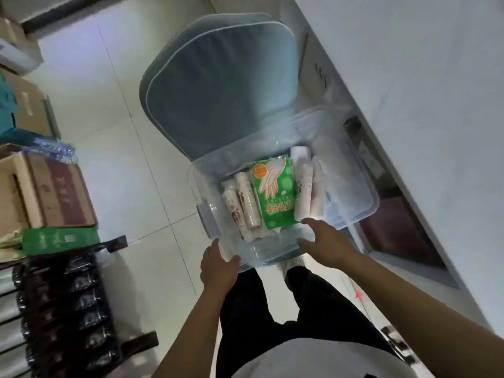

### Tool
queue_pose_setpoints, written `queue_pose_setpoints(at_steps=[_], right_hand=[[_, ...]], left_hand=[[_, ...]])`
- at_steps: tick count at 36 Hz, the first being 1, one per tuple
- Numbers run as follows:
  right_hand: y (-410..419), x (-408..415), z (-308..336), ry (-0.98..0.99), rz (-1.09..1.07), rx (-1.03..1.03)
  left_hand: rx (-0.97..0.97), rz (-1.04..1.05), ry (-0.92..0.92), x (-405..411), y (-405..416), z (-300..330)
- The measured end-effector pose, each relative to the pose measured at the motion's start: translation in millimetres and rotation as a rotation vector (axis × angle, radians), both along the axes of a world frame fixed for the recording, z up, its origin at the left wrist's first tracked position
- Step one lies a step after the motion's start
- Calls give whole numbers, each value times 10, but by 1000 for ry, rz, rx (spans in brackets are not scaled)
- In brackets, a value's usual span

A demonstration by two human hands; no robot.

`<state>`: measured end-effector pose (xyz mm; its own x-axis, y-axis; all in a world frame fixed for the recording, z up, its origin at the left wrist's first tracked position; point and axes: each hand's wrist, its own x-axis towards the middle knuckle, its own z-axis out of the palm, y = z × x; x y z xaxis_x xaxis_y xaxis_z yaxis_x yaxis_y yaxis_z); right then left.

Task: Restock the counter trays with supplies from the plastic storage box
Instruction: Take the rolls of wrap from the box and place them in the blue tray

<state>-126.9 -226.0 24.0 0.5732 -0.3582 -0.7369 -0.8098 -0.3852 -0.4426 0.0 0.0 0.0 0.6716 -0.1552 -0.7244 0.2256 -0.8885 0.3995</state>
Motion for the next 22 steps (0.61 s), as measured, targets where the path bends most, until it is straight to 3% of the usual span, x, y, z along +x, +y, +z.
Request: queue_pose_setpoints(at_steps=[9,15,22], right_hand=[[-130,541,-771,102,-247,-94],[-420,913,-1469,192,-673,-53],[-525,1164,-1938,325,-706,-134]], left_hand=[[-211,291,-29,162,-29,-345],[-303,551,65,212,-19,-388],[-384,621,122,263,-9,-322]])
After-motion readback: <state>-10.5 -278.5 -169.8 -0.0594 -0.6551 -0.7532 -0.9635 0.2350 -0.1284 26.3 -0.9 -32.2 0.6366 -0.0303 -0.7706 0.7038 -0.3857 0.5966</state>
